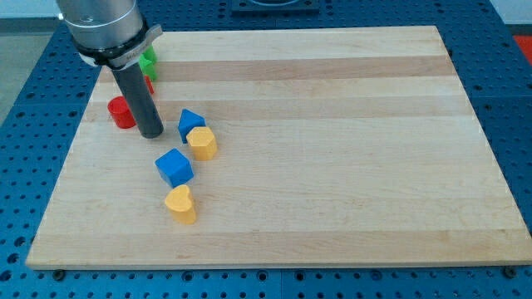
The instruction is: Move the blue cube near to the yellow hexagon
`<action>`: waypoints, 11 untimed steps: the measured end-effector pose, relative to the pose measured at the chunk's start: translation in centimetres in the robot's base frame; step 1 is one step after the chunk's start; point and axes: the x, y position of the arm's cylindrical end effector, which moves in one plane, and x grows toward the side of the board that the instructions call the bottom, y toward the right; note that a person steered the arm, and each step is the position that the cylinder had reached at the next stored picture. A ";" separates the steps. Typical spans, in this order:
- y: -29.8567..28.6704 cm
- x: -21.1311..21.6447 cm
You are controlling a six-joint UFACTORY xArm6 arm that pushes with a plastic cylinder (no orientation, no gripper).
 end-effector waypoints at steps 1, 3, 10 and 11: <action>2.4 -1.1; 2.3 -1.8; -0.5 8.9; -2.1 6.5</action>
